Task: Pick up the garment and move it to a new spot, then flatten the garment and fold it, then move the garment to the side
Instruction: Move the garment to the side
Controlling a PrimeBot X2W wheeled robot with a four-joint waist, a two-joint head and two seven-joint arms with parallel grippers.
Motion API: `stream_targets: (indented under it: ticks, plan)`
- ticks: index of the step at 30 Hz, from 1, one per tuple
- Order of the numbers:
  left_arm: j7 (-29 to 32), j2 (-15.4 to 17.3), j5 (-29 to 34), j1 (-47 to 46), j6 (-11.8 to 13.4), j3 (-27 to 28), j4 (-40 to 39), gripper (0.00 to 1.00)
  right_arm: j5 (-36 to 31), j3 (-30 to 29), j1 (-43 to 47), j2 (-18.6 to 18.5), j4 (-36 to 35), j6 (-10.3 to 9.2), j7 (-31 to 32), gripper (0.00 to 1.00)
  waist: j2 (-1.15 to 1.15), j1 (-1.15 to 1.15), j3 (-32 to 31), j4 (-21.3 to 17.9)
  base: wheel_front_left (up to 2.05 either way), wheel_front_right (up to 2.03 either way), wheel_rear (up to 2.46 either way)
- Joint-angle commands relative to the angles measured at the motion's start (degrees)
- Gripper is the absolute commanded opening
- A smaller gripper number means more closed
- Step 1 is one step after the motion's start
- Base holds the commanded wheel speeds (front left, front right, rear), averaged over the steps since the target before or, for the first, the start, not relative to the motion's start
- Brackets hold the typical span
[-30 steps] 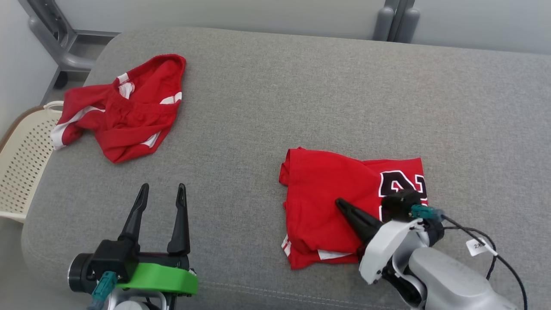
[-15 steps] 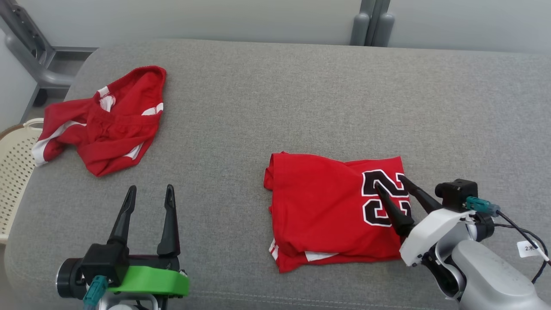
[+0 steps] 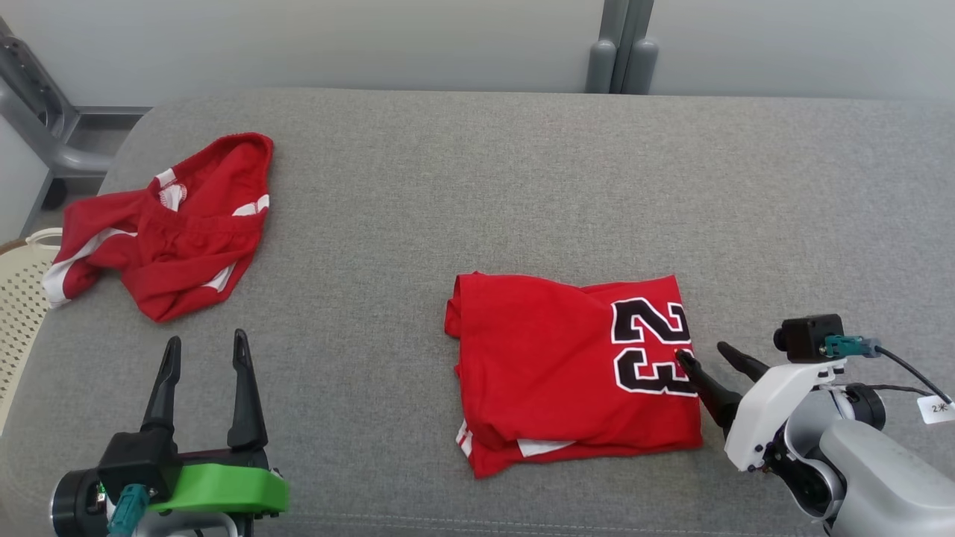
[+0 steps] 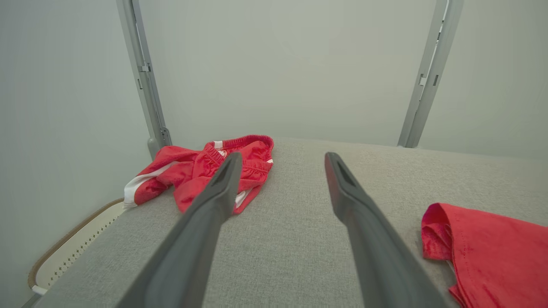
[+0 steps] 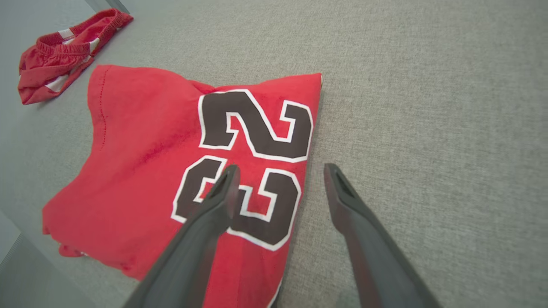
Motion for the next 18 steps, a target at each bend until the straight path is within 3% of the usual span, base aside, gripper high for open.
stream_targets:
  ticks: [1,18]
  plan:
    - [-0.1,0.1,0.5,0.4,0.1,0.4,0.2,1.00,1.1,0.6,-0.9,-0.2,0.0,0.00,0.5,1.00,0.00,0.00,0.0,0.1,0.00,0.00,0.00]
    - [-0.1,0.1,-0.7,-1.3,-0.2,-1.2,0.5,1.00,12.4,7.7,-8.9,-1.2,7.9,0.00,8.0,1.00,0.00,0.00,2.4,2.7,0.00,0.00,0.00]
